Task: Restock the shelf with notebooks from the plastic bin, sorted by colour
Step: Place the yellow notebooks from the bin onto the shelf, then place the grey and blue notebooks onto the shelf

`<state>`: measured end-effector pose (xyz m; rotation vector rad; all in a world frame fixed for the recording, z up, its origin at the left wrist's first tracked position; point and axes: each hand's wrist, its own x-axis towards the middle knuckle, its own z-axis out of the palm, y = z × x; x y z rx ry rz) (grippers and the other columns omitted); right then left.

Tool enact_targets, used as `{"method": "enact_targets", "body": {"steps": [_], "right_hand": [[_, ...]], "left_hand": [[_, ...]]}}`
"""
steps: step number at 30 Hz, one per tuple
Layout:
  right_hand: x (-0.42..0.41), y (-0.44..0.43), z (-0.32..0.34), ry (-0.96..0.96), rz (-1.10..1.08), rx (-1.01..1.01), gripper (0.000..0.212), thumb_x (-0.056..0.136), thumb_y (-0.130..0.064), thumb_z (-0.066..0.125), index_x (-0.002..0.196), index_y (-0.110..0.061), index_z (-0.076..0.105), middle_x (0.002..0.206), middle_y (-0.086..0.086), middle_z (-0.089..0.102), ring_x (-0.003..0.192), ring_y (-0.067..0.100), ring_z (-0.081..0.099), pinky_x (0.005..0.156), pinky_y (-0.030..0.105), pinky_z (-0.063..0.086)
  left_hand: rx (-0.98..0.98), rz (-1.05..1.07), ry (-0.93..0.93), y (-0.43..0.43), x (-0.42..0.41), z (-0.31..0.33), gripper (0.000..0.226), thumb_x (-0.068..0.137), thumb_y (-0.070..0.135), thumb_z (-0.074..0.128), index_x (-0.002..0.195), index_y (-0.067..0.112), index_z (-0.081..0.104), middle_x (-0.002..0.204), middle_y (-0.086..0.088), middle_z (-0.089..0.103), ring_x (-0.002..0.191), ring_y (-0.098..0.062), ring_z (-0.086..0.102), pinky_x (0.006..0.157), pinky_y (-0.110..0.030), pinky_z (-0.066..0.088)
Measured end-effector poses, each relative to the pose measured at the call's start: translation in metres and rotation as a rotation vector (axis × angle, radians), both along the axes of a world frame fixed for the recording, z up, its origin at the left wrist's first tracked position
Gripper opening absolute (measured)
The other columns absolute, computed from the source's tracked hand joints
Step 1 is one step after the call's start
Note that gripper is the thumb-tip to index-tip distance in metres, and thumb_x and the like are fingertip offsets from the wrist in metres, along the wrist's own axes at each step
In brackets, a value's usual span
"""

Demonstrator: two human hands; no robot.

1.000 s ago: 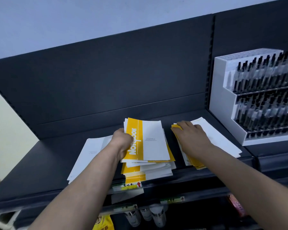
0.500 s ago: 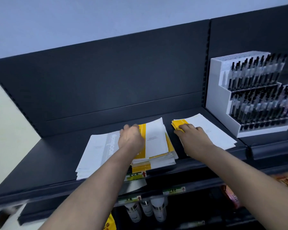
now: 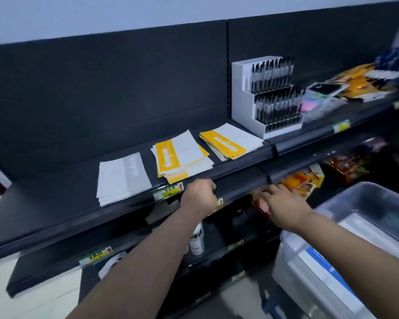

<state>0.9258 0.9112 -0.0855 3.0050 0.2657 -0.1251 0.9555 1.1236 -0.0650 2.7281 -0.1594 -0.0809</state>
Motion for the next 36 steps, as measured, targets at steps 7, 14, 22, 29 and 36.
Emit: {"method": "enact_targets", "body": {"steps": [7,14,22,29,36], "right_hand": [[-0.092,-0.086,-0.019,0.120,-0.258,-0.102,0.055,0.089,-0.014,0.044,0.142,-0.023,0.038,0.144,0.004,0.041,0.133,0.026,0.037,0.103,0.040,0.038],[-0.139,-0.171,-0.024,0.129,-0.516,-0.123,0.051,0.088,-0.014,0.040,0.138,-0.023,0.043,0.139,0.003,0.045,0.130,0.025,0.040,0.100,0.040,0.039],[-0.132,-0.259,-0.060,0.237,-0.528,-0.058,0.052,0.090,-0.010,0.041,0.140,-0.022,0.042,0.141,0.004,0.044,0.130,0.026,0.039,0.102,0.040,0.040],[-0.079,-0.339,-0.099,0.372,-0.430,0.022,0.054,0.089,-0.012,0.042,0.143,-0.021,0.038,0.140,0.007,0.043,0.129,0.029,0.040,0.104,0.042,0.038],[-0.025,-0.378,-0.153,0.548,-0.463,0.214,0.059,0.094,-0.022,0.047,0.147,-0.010,0.023,0.144,0.016,0.038,0.131,0.034,0.039,0.108,0.039,0.036]], "left_hand": [[-0.056,-0.151,0.089,-0.070,-0.052,-0.028,0.034,0.092,0.018,0.055,0.125,0.024,0.061,0.133,0.001,0.058,0.123,-0.022,0.054,0.097,-0.030,0.045],[-0.069,-0.250,0.049,-0.152,-0.062,-0.022,0.029,0.091,0.016,0.055,0.115,0.026,0.068,0.126,0.000,0.063,0.117,-0.023,0.059,0.094,-0.033,0.051],[-0.067,-0.306,0.183,-0.248,-0.046,-0.068,0.037,0.093,0.017,0.054,0.130,0.018,0.059,0.132,-0.005,0.060,0.119,-0.024,0.057,0.096,-0.033,0.049],[0.040,-0.200,0.346,-0.316,-0.030,-0.112,0.041,0.092,0.024,0.055,0.132,0.016,0.055,0.136,-0.002,0.056,0.121,-0.023,0.055,0.097,-0.031,0.047],[0.036,-0.082,0.430,-0.362,-0.027,-0.140,0.038,0.092,0.019,0.054,0.129,0.016,0.056,0.131,-0.005,0.058,0.117,-0.024,0.057,0.092,-0.032,0.050]]}}
